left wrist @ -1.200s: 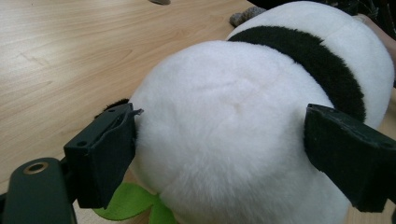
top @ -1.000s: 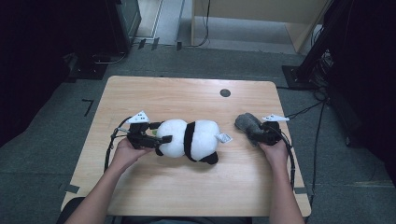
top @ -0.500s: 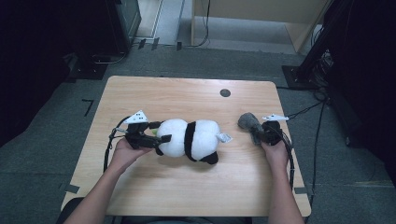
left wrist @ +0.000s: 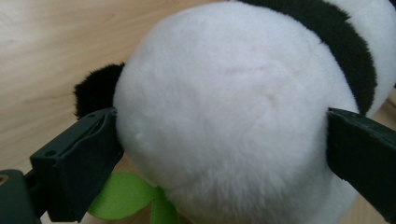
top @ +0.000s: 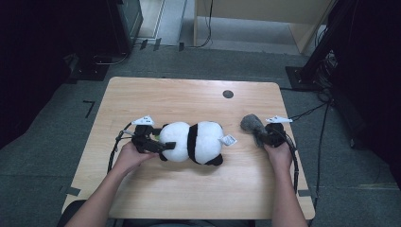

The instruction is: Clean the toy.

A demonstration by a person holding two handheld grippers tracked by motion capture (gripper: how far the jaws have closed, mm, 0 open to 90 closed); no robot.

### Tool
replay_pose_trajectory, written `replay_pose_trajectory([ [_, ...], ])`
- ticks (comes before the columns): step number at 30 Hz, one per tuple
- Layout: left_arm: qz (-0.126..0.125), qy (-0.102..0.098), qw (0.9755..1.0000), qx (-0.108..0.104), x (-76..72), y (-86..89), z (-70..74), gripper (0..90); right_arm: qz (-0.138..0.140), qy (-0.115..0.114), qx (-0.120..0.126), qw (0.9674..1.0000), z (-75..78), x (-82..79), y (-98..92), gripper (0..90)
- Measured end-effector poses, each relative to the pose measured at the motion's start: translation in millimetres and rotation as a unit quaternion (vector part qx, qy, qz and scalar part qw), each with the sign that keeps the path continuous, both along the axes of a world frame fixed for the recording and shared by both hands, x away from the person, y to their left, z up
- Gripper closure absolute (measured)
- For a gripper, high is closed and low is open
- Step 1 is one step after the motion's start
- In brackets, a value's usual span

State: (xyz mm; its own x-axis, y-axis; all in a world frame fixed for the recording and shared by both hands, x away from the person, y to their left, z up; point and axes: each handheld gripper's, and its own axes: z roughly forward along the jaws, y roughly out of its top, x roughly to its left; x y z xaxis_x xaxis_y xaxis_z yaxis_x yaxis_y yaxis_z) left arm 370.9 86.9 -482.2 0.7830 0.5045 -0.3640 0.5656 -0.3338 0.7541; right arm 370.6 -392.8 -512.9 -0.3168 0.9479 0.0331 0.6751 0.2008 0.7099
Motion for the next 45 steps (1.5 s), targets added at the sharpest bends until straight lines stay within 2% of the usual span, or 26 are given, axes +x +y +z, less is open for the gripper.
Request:
replay_pose_trajectory([
  [3,0.006,0.000,1.0000,-0.005,-1.7,0.1,-0.3,11.7,0.002,-0.005,-0.012,0.9999,-0.8,0.1,3.8,59.2],
  [6,0.010,-0.002,0.9999,-0.006,-4.1,-0.7,-0.3,16.8,-0.002,-0.004,-0.013,0.9999,-0.4,0.8,4.1,61.9],
  [8,0.011,-0.003,0.9999,-0.008,-4.6,-0.1,-0.9,18.3,-0.007,-0.002,-0.015,0.9999,0.3,0.8,3.5,66.6],
  [10,0.011,0.000,0.9999,-0.009,-4.5,0.3,-0.9,18.3,-0.015,0.007,-0.005,0.9998,2.6,1.6,2.5,71.1],
  [13,0.011,-0.001,0.9999,-0.006,-5.1,0.3,-0.2,18.3,-0.019,0.019,0.000,0.9997,8.8,1.9,1.1,73.2],
  [19,0.013,-0.004,0.9999,-0.002,-6.3,0.3,1.1,18.1,-0.013,0.004,0.052,0.9986,34.2,-6.3,5.6,73.1],
  [24,0.014,-0.006,0.9999,0.002,-8.4,1.0,2.2,18.1,0.013,-0.013,0.060,0.9980,63.6,-12.3,22.8,72.7],
  [28,0.017,-0.009,0.9998,0.002,-10.9,1.1,2.3,18.0,0.045,-0.021,0.064,0.9967,91.2,-12.9,42.5,72.8],
  [30,0.020,-0.009,0.9998,0.002,-11.6,0.9,2.7,18.0,0.068,-0.028,0.056,0.9957,106.0,-11.3,56.1,72.7],
  [33,0.023,-0.010,0.9997,0.002,-12.2,0.6,3.1,18.2,0.101,-0.034,0.051,0.9930,126.9,-6.2,78.7,72.4],
  [36,0.024,-0.009,0.9997,0.001,-12.2,0.9,3.4,18.3,0.135,-0.040,0.052,0.9887,143.4,-1.2,103.6,72.2],
  [40,0.025,-0.010,0.9996,-0.001,-12.7,0.9,4.0,18.4,0.176,-0.030,0.029,0.9835,155.4,6.9,139.9,71.6],
  [43,0.026,-0.014,0.9996,0.000,-13.5,0.4,4.7,18.8,0.205,-0.020,0.006,0.9786,158.1,14.1,167.0,71.3],
  [45,0.027,-0.016,0.9995,0.000,-13.8,0.4,5.0,19.0,0.220,-0.011,0.002,0.9755,158.3,19.1,183.0,71.2],
])
